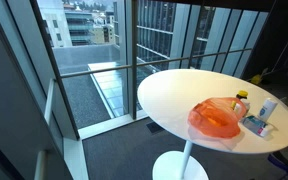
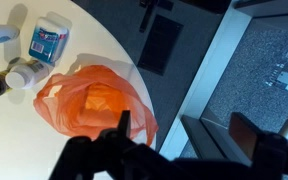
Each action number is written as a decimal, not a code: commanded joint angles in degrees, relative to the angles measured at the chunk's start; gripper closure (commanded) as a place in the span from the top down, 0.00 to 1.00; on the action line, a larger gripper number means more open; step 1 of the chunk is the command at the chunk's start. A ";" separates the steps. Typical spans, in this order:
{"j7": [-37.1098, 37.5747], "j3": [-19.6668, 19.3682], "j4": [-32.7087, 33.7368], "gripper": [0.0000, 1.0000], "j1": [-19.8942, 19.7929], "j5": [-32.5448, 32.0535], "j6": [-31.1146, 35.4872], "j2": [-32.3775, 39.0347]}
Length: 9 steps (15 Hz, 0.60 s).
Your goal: Pick up the brown medicine bottle with a yellow lid and put it in the orange plastic bag
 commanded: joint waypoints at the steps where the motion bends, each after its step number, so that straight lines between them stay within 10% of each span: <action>1: 0.00 0.03 0.15 1.00 -0.03 0.01 -0.13 0.02; 9: 1.94 0.21 3.43 1.00 -3.33 -5.92 -0.34 1.94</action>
